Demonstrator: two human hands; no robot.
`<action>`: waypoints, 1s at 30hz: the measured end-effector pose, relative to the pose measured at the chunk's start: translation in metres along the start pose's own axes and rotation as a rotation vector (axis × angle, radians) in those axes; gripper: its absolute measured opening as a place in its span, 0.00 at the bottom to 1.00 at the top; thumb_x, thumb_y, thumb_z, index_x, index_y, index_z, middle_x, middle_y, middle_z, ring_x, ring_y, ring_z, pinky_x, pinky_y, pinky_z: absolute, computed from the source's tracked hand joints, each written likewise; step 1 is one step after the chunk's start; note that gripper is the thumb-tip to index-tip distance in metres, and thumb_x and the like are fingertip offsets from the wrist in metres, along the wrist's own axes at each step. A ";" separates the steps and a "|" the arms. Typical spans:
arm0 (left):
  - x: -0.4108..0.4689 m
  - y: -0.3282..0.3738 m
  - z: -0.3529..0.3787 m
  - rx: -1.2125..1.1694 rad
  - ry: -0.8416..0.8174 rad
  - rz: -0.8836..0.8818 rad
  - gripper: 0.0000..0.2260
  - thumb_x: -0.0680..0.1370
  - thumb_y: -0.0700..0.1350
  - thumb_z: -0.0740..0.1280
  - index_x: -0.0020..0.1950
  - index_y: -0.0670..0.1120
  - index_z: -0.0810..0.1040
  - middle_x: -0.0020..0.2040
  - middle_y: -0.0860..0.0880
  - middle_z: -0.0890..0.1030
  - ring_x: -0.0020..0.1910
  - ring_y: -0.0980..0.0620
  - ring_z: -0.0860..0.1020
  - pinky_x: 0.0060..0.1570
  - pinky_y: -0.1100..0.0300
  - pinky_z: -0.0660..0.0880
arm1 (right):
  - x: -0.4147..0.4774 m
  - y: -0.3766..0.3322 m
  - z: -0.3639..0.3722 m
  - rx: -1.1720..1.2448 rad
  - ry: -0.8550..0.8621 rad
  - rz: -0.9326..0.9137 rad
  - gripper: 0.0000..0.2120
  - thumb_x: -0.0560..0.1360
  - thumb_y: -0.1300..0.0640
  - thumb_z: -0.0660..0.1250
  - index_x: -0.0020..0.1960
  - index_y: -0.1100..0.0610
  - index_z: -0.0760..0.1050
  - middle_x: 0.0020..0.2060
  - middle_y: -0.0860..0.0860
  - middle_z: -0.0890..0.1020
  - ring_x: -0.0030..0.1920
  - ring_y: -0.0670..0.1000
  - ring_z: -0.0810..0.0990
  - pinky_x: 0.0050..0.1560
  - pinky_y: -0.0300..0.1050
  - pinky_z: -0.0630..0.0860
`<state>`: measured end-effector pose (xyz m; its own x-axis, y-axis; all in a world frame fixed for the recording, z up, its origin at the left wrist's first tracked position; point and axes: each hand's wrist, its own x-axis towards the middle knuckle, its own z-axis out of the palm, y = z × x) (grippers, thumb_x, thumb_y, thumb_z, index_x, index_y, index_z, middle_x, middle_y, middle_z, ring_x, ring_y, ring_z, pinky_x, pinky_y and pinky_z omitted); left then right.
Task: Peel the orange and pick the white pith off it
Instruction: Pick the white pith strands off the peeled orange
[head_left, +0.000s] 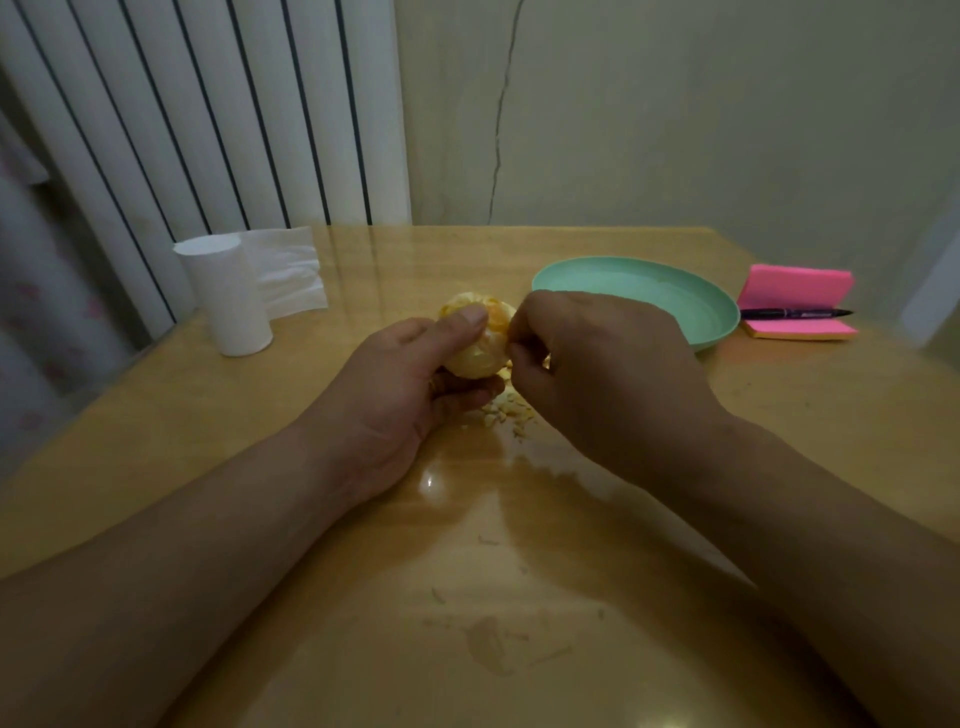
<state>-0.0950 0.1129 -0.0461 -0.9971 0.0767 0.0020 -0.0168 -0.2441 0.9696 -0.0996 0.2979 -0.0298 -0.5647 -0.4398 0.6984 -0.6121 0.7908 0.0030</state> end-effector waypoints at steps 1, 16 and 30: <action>-0.001 0.000 0.000 0.004 -0.006 0.009 0.22 0.83 0.51 0.69 0.68 0.35 0.79 0.55 0.41 0.86 0.49 0.48 0.86 0.53 0.54 0.83 | 0.000 0.000 0.000 0.010 0.014 0.002 0.07 0.79 0.52 0.66 0.45 0.54 0.76 0.36 0.49 0.79 0.35 0.55 0.77 0.33 0.52 0.74; -0.003 0.002 -0.002 -0.052 -0.110 -0.012 0.18 0.79 0.52 0.70 0.63 0.40 0.83 0.57 0.42 0.85 0.53 0.48 0.84 0.54 0.55 0.82 | -0.006 -0.001 0.003 0.489 0.053 0.297 0.06 0.75 0.55 0.74 0.42 0.52 0.78 0.32 0.46 0.79 0.34 0.47 0.77 0.35 0.45 0.76; -0.002 0.007 -0.009 -0.237 -0.077 -0.072 0.21 0.80 0.51 0.70 0.69 0.40 0.79 0.57 0.37 0.84 0.47 0.47 0.84 0.47 0.58 0.84 | -0.010 0.006 0.009 0.541 -0.022 0.349 0.07 0.83 0.56 0.66 0.56 0.49 0.81 0.40 0.47 0.84 0.42 0.50 0.82 0.45 0.58 0.81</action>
<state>-0.0943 0.1023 -0.0412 -0.9842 0.1730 -0.0374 -0.1135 -0.4545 0.8835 -0.1027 0.3033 -0.0437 -0.7888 -0.2084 0.5782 -0.5797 0.5647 -0.5874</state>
